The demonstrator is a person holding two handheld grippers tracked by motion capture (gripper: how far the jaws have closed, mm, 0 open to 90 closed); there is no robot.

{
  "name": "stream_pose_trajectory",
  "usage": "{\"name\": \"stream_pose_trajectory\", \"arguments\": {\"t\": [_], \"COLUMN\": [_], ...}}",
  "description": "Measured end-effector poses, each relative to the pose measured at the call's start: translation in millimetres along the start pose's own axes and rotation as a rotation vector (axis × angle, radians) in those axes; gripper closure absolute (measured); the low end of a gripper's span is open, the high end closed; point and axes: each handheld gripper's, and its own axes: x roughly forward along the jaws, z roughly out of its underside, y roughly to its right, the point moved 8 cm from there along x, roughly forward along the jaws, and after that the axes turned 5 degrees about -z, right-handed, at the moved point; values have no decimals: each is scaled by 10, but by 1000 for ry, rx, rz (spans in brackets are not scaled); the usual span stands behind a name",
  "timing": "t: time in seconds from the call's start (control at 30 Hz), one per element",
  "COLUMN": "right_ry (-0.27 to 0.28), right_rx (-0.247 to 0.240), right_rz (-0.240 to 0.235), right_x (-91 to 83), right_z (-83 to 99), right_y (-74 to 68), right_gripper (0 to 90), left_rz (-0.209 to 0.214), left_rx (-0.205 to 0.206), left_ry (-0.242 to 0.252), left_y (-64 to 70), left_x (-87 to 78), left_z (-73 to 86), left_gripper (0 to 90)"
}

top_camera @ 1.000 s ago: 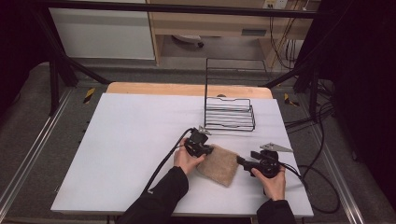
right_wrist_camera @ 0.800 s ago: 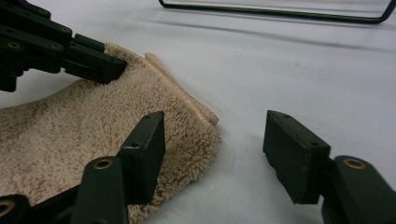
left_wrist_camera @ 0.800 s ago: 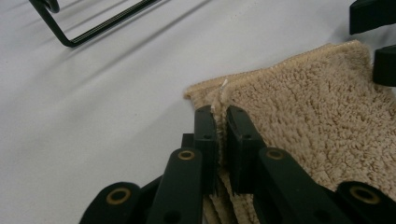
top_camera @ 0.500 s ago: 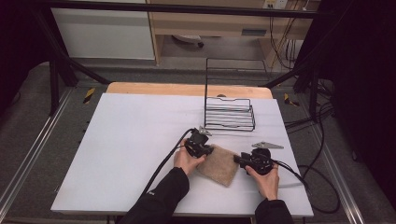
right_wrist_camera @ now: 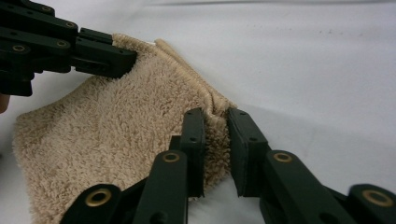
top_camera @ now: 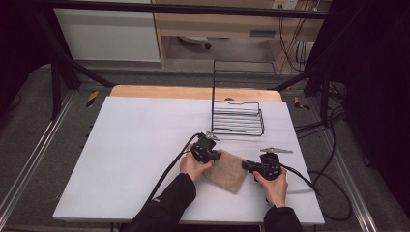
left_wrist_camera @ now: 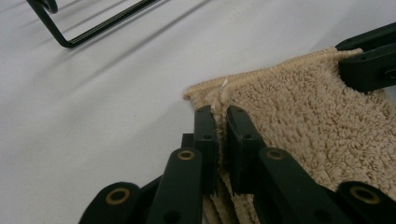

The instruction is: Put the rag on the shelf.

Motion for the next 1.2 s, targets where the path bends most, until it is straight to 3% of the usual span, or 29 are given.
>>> {"name": "stream_pose_trajectory", "arguments": {"t": [0.27,0.6,0.8,1.1,1.2], "right_ry": [-2,30,58,83,103], "right_rx": [27,2,-70,-103,-139], "right_rz": [-15,-30,-31,-46,-49], "right_x": [4,-59,-105,-154,-177], "right_z": [-17,-58,-108,-141,-167], "right_y": [-7,-42,-129,-173,-218], "right_gripper": [847,855,855,855,855], "left_rz": [35,56,60,61,63], "left_rx": [-52,-61,-60,-52,-58], "left_ry": [2,33,74,126,142], "left_y": [-26,-37,-38,3,5], "left_x": [0,-72,-195,-364,-409], "left_z": [-6,2,8,2,6], "left_gripper": [838,846,847,847,847]}}
